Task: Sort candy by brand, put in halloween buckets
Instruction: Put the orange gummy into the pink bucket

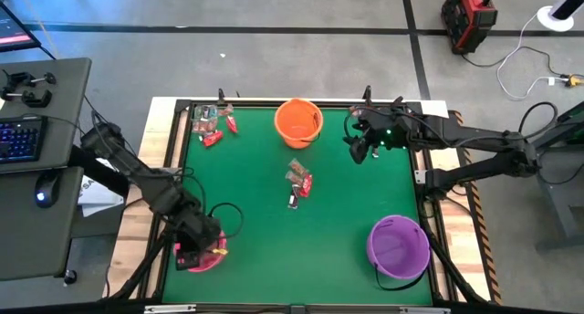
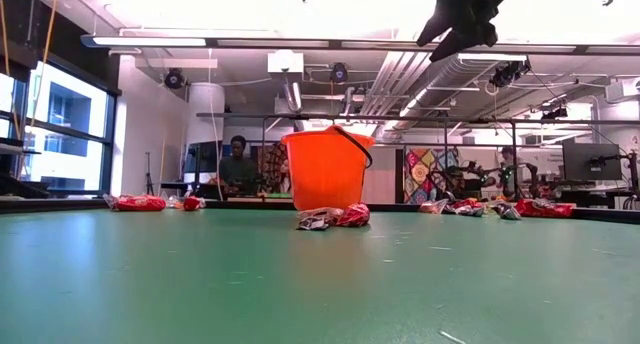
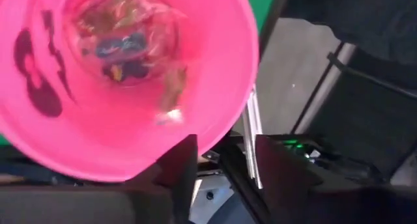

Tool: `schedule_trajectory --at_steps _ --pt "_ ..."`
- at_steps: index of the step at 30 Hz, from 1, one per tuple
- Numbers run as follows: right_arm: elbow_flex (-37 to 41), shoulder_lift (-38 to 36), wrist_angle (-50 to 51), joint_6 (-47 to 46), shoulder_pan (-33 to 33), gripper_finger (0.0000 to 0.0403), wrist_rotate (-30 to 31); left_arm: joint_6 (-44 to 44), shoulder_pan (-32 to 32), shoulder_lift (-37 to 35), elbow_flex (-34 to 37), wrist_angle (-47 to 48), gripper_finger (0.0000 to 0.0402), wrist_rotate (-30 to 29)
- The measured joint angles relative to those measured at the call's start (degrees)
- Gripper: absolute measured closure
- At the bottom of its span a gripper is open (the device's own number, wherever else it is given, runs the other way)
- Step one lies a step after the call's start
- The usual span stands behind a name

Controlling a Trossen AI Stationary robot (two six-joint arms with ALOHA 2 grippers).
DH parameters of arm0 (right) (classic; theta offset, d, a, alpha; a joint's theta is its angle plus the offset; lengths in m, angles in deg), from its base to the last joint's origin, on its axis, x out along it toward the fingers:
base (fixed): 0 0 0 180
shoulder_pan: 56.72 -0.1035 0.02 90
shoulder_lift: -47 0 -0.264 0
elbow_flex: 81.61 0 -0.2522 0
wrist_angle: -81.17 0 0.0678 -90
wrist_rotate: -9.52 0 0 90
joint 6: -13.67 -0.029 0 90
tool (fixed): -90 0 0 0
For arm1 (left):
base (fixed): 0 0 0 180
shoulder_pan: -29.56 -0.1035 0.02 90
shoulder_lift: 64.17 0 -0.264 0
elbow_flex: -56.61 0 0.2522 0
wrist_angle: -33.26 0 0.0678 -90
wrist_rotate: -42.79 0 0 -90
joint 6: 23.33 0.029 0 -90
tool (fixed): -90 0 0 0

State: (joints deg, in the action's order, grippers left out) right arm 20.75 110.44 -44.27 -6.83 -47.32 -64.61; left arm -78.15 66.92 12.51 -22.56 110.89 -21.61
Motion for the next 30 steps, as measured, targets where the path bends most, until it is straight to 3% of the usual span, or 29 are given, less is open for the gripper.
schedule_trajectory --at_steps 4,8,14,19,23,30 --pt "0.0 0.9 -2.6 -1.9 0.0 0.0151 -8.8 5.3 -2.7 -1.2 0.0 -0.3 0.0206 3.3" --pt "0.0 6.5 -3.4 -3.0 -0.2 0.0151 -19.3 11.8 -9.1 -5.7 0.0 0.2 0.0196 1.3" --pt "0.0 20.2 -10.2 -6.0 -0.9 0.0151 -19.6 22.6 -24.4 -11.3 0.0 1.5 0.0197 -13.0" --pt "0.0 31.7 -18.2 -17.4 0.6 0.0151 -17.3 26.9 -35.4 -11.9 0.0 1.3 0.0198 -23.6" --pt "0.0 38.5 -20.7 -22.3 1.4 0.0151 -15.5 26.7 -39.5 -11.9 0.0 -0.5 0.0198 -28.2" --pt "0.0 44.2 -24.0 -23.4 0.1 0.0151 -14.1 27.2 -40.4 -11.9 0.0 -1.8 0.0198 -30.4"
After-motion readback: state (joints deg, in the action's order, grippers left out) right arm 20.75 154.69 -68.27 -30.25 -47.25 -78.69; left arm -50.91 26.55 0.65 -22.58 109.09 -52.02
